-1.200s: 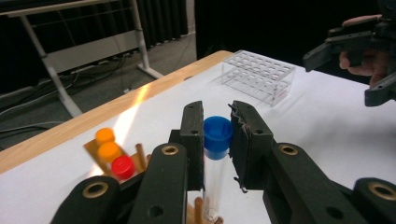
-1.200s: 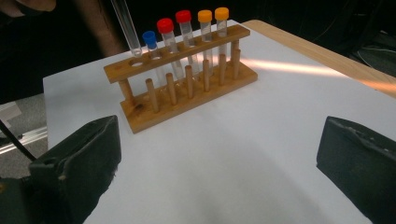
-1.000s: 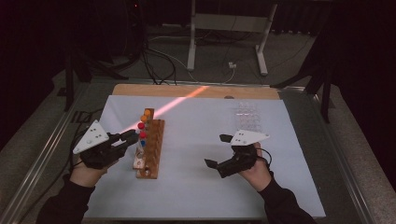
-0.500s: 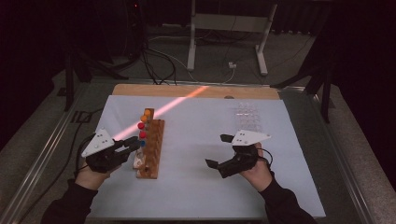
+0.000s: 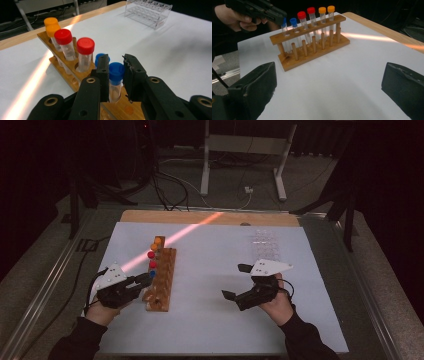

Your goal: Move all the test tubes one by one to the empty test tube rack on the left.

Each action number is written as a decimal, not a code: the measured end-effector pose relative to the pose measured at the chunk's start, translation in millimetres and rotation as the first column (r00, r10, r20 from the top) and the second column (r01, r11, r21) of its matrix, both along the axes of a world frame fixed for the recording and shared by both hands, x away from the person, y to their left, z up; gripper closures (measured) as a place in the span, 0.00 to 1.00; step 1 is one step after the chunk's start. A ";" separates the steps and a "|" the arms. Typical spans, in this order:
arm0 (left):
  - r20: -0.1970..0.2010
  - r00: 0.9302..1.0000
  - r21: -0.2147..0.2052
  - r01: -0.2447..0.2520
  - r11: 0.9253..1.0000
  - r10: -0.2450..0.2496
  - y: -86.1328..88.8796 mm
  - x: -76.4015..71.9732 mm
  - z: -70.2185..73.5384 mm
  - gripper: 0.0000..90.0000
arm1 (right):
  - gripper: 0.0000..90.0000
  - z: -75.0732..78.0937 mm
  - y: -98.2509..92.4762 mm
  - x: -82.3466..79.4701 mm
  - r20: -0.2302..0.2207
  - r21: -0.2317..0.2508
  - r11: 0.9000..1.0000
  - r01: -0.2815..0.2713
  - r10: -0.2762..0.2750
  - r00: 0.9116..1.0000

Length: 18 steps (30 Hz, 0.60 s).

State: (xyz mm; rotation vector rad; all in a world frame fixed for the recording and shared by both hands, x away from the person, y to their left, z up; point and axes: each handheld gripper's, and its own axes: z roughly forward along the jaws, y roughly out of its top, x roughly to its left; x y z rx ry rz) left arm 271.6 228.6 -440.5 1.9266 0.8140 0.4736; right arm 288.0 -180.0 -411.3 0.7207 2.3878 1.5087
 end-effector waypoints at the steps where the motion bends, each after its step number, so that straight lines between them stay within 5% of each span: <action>1: -0.003 1.000 0.004 0.001 1.000 -0.001 -0.1 -0.3 -1.3 0.85 | 0.00 0.1 -0.3 0.0 -0.001 -0.001 1.000 0.000 0.000 1.000; 8: -0.004 1.000 -0.004 0.014 1.000 -0.014 1.4 -2.9 -3.7 0.83 | 0.00 -0.2 -1.0 -0.2 -0.001 -0.004 1.000 0.003 -0.003 1.000; 13: -0.017 0.998 -0.013 0.058 0.998 -0.058 -0.5 -10.1 0.3 0.43 | 0.00 0.1 -1.4 -0.2 -0.002 -0.003 1.000 0.004 -0.004 1.000; 18: -0.020 0.998 -0.030 0.051 0.998 -0.051 3.0 -18.5 3.4 0.19 | 0.00 0.8 -4.5 -0.7 0.000 0.001 1.000 0.012 -0.012 1.000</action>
